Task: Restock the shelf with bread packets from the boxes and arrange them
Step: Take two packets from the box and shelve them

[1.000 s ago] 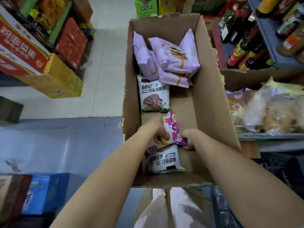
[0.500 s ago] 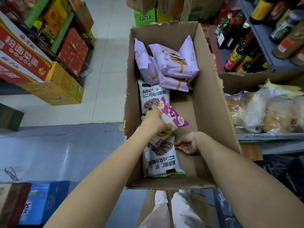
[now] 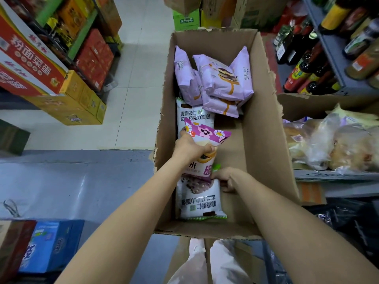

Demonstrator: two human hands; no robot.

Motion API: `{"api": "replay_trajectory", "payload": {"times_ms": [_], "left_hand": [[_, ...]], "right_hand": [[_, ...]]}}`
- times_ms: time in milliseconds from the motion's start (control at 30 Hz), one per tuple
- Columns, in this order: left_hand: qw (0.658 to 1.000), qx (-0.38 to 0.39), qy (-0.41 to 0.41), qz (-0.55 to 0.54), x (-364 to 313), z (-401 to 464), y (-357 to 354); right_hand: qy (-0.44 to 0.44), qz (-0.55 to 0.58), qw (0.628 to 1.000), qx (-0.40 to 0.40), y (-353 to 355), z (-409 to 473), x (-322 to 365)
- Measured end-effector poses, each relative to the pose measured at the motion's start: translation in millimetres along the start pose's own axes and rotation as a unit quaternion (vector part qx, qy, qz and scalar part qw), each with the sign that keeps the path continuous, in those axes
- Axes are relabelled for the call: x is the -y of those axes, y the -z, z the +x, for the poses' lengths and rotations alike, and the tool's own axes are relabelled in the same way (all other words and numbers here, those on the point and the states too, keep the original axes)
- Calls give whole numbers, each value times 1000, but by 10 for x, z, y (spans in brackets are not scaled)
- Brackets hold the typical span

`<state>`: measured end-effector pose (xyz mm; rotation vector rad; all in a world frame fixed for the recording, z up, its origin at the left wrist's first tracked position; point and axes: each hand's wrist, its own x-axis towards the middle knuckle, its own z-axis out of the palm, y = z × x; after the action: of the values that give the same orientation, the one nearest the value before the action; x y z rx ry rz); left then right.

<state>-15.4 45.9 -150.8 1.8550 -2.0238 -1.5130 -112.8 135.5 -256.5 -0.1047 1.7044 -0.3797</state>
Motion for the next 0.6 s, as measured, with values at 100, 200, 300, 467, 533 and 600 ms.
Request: {"api": "replay_trajectory", "payload": {"times_ms": [100, 200, 300, 467, 533, 600], "left_hand": [[1000, -10, -5, -13, -22, 8, 15], [1000, -7, 0, -14, -18, 12, 4], [1000, 8, 11, -2, 30, 2, -49], [999, 23, 22, 8, 111, -26, -163], [1000, 14, 17, 2, 139, -43, -178], [1000, -2, 5, 1, 156, -54, -179]], "right_hand": [[57, 28, 998, -21, 70, -60, 40], [140, 18, 984, -111, 198, -160, 72], [135, -109, 967, -186, 342, -272, 42], [155, -166, 949, -219, 353, -452, 4], [184, -174, 940, -228, 314, -510, 35], [214, -200, 922, -255, 298, -617, 108]]}}
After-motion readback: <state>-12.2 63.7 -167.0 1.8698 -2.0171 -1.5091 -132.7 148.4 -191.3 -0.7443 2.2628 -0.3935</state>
